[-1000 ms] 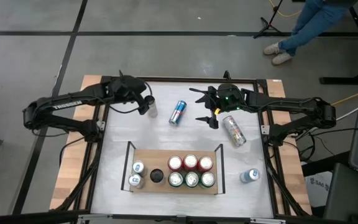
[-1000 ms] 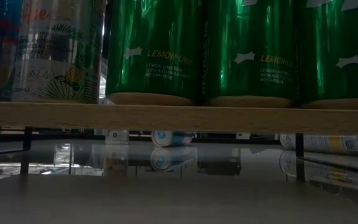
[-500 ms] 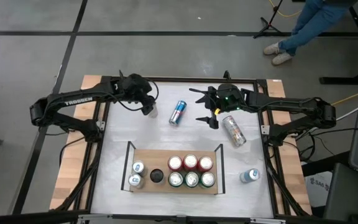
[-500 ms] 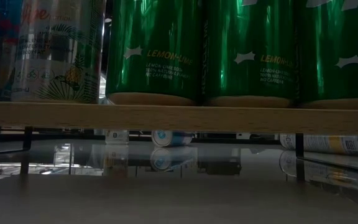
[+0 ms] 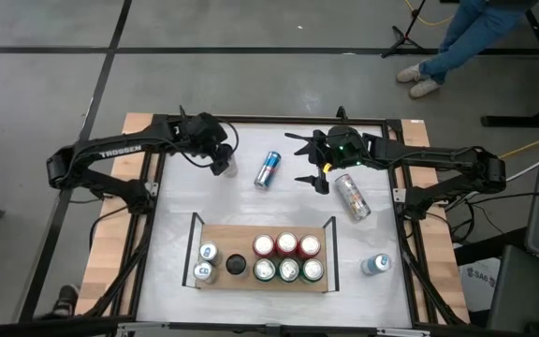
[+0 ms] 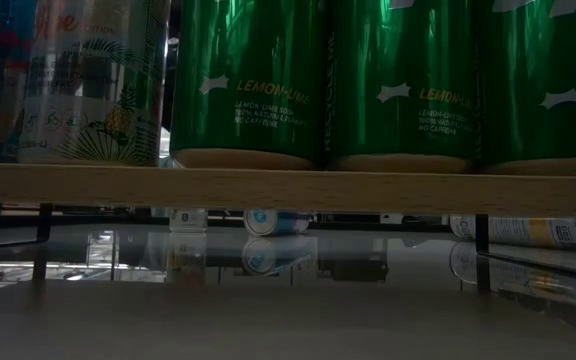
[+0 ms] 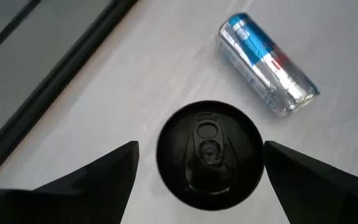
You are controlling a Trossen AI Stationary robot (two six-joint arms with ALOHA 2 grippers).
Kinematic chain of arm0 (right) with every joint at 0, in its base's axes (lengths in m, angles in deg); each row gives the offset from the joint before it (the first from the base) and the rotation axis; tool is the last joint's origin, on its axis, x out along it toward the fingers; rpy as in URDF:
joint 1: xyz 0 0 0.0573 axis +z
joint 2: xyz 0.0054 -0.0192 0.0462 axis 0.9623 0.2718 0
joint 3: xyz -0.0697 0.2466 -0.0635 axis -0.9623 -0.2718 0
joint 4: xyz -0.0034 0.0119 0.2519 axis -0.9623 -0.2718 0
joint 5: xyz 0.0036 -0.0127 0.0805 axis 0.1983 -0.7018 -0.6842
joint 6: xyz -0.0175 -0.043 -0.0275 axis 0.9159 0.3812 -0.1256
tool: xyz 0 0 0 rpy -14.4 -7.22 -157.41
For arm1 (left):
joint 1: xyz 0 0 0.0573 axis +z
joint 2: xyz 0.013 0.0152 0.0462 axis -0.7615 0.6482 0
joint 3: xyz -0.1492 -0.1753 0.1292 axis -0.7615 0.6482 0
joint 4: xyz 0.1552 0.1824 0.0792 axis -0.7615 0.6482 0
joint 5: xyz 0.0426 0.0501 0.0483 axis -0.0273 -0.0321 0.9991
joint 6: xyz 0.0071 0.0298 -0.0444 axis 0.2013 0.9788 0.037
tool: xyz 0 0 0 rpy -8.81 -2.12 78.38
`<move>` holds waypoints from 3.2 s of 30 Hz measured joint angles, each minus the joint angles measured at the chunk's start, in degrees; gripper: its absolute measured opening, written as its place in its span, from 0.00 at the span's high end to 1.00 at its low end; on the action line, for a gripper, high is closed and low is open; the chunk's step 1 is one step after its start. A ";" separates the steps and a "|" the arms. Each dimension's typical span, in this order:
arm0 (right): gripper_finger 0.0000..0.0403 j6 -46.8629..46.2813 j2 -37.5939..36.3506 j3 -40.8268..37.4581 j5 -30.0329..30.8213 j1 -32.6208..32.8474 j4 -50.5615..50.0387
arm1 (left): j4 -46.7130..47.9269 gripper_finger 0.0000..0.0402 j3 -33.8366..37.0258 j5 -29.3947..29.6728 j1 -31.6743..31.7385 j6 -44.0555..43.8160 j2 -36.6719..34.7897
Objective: Place canned beverage on shelf
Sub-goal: Put the top white yellow soda can on the shelf aligned with the other white yellow soda can
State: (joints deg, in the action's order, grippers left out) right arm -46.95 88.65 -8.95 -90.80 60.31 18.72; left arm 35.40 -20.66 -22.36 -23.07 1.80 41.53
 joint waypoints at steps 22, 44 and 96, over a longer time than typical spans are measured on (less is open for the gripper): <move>0.08 0.00 0.00 0.00 0.00 0.00 0.07 | -0.78 0.17 -0.02 0.86 -0.48 -0.01 6.91; 0.08 0.00 0.02 0.00 0.00 0.00 0.07 | 1.20 0.42 -0.95 -1.86 -6.75 -1.05 5.48; 0.08 -0.02 0.02 0.02 -0.02 0.02 -0.08 | 4.48 0.36 -15.13 -0.99 -47.91 -18.01 13.84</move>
State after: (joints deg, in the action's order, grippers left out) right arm -46.97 88.67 -8.92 -90.82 60.33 18.64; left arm 39.89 -35.78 -23.35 -70.98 -16.21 55.37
